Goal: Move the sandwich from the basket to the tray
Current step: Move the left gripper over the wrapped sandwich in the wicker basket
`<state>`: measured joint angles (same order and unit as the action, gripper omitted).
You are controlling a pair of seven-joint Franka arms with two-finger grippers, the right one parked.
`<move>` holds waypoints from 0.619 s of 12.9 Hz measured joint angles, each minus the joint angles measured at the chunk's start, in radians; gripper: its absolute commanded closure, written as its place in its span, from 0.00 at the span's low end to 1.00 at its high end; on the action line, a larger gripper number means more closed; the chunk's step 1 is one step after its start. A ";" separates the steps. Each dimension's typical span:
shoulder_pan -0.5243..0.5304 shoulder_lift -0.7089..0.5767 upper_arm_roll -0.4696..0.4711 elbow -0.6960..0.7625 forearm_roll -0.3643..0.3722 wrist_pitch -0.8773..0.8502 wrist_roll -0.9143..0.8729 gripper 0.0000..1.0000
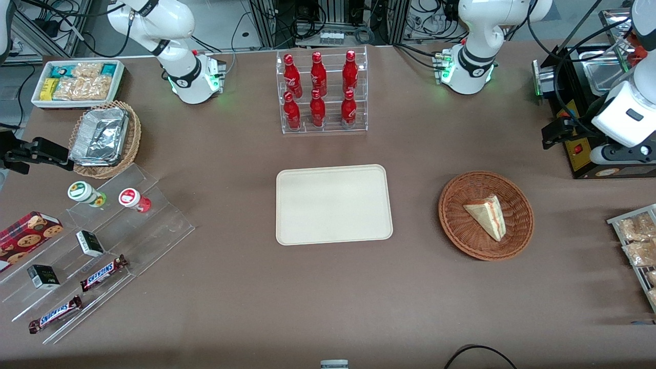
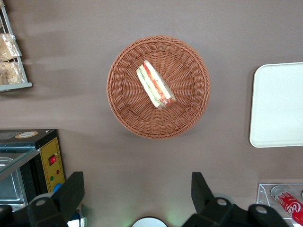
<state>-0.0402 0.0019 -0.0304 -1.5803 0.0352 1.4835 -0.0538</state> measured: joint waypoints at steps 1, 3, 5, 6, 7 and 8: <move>0.000 0.000 -0.001 0.000 0.000 0.000 0.000 0.00; 0.000 0.000 -0.003 0.000 0.000 0.000 0.000 0.00; 0.000 0.004 -0.004 -0.002 0.000 0.000 0.000 0.00; 0.000 0.007 -0.004 -0.004 0.000 0.003 0.000 0.00; 0.000 0.011 -0.004 -0.008 0.000 0.014 0.000 0.00; 0.000 0.020 -0.005 -0.013 0.000 0.024 0.000 0.00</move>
<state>-0.0400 0.0221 -0.0350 -1.5931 0.0352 1.5074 -0.0542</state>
